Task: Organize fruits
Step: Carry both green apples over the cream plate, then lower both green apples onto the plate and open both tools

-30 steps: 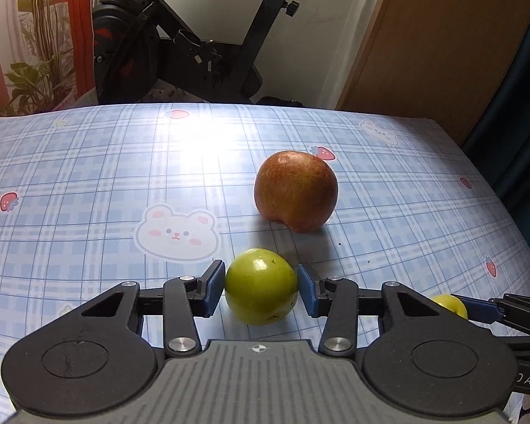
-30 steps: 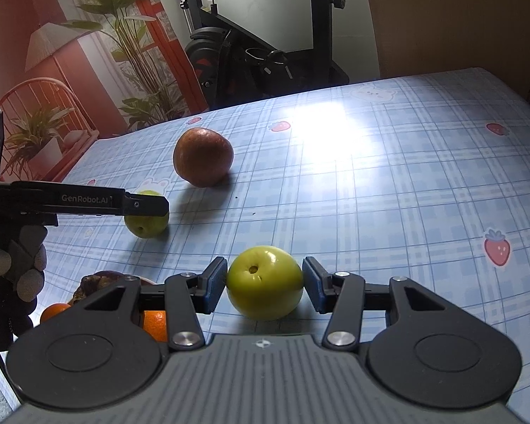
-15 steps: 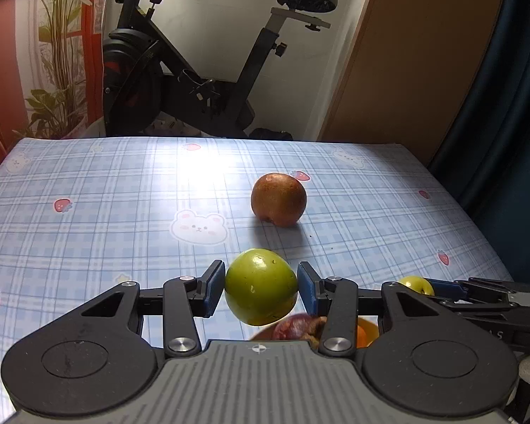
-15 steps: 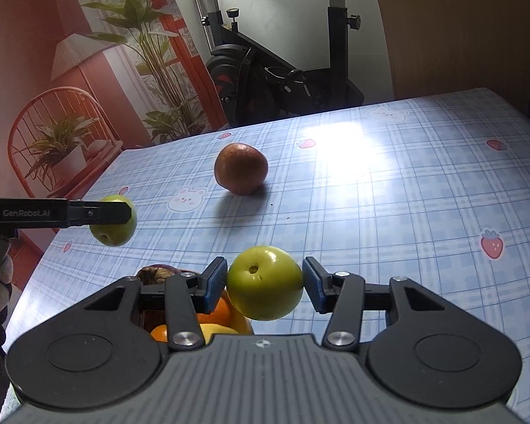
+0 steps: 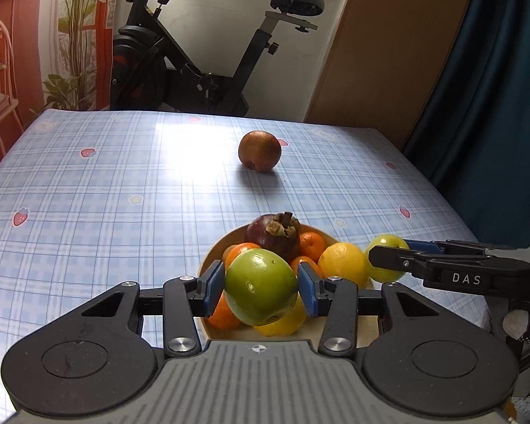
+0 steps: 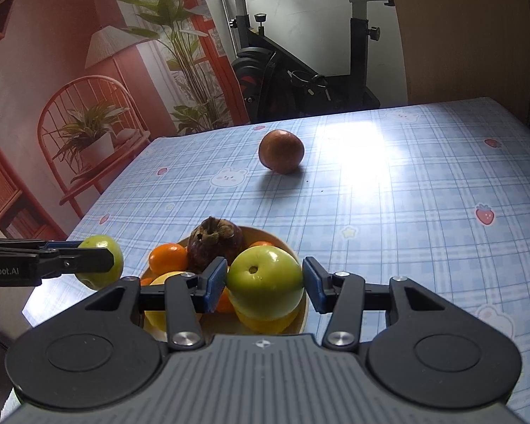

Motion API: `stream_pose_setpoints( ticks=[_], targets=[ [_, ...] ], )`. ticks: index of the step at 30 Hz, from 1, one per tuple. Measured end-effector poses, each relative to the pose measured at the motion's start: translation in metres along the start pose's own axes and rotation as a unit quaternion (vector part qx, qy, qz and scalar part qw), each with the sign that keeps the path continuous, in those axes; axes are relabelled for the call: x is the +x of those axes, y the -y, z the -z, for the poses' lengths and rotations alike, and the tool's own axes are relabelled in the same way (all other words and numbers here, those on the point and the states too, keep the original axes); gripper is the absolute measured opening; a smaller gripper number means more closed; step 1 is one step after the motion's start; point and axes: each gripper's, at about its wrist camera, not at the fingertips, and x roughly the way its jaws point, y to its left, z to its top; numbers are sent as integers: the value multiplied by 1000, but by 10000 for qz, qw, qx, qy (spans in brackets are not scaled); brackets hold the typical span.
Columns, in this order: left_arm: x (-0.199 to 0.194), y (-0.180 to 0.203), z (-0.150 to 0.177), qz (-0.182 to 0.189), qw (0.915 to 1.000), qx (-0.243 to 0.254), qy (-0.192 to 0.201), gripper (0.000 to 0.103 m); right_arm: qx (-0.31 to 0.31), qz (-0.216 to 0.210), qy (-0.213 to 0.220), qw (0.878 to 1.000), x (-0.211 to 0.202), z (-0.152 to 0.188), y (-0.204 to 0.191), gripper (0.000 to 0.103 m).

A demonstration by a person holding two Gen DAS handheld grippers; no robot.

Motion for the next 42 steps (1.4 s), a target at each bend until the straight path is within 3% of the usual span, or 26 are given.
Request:
stream_pose_setpoints(
  ticks=[14, 26, 42],
  targets=[
    [12, -1, 44, -135, 9989, 229, -381, 47, -347, 8, -473, 9983, 15, 30, -18, 50],
    [22, 5, 49, -253, 9981, 466, -305, 48, -415, -9, -637, 9971, 27, 36, -18, 50],
    [13, 4, 47, -192, 9994, 285, -97, 51, -504, 85, -512, 9974, 21, 31, -23, 50]
  ],
)
